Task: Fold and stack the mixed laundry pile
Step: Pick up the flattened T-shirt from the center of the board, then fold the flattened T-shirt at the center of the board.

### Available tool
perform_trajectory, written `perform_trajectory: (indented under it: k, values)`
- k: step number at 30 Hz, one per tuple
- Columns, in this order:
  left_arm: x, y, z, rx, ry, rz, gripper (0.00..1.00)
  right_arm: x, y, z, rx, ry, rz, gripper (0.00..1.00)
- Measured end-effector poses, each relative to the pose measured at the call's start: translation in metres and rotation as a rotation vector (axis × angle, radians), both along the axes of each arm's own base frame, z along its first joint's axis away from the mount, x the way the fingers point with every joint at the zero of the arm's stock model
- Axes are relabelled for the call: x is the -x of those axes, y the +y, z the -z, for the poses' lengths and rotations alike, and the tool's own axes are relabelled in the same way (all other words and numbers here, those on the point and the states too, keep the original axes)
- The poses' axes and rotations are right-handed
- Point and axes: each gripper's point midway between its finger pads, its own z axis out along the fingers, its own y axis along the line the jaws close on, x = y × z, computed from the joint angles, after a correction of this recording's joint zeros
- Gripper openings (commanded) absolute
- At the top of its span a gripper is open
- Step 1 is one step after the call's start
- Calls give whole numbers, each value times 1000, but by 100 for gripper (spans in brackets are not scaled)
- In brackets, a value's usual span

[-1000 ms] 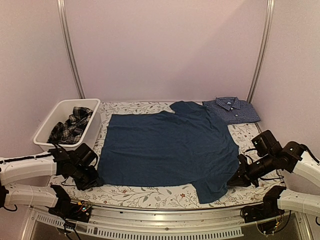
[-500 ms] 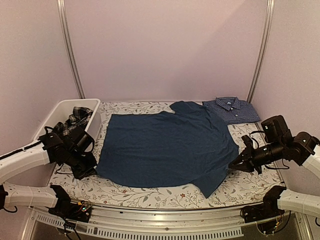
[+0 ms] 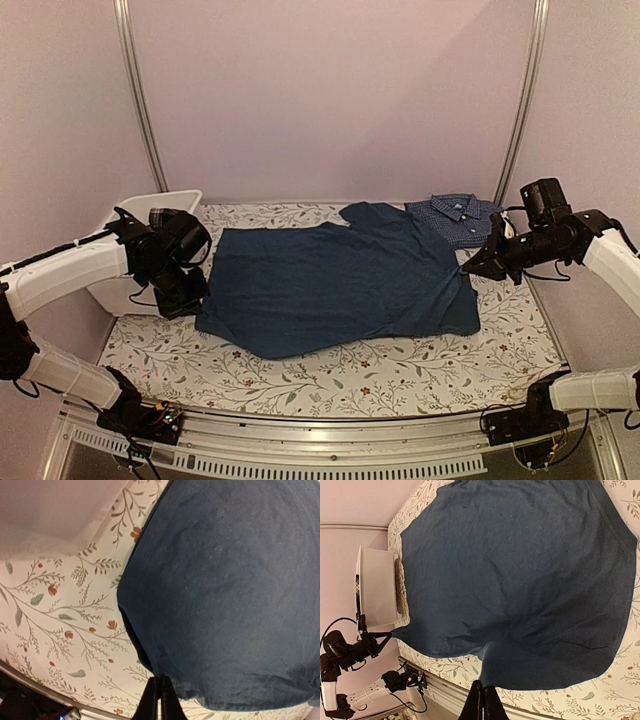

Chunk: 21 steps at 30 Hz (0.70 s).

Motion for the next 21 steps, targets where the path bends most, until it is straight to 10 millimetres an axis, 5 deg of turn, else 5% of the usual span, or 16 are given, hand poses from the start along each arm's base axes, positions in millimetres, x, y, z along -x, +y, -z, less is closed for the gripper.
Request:
perform_trajectory:
  k: [5,14,21]
  values:
    - [-18,-5,-7,-17,-45,19,0,-23,0,-2,25,-42,-42,0]
    - [-6,4,9,-26,-38,0,0,-31,3,9,38,-31,-99,0]
    - [-42,-3,-10,-68,-93,-2,0,-67,-3,-7,55,-98,-92,0]
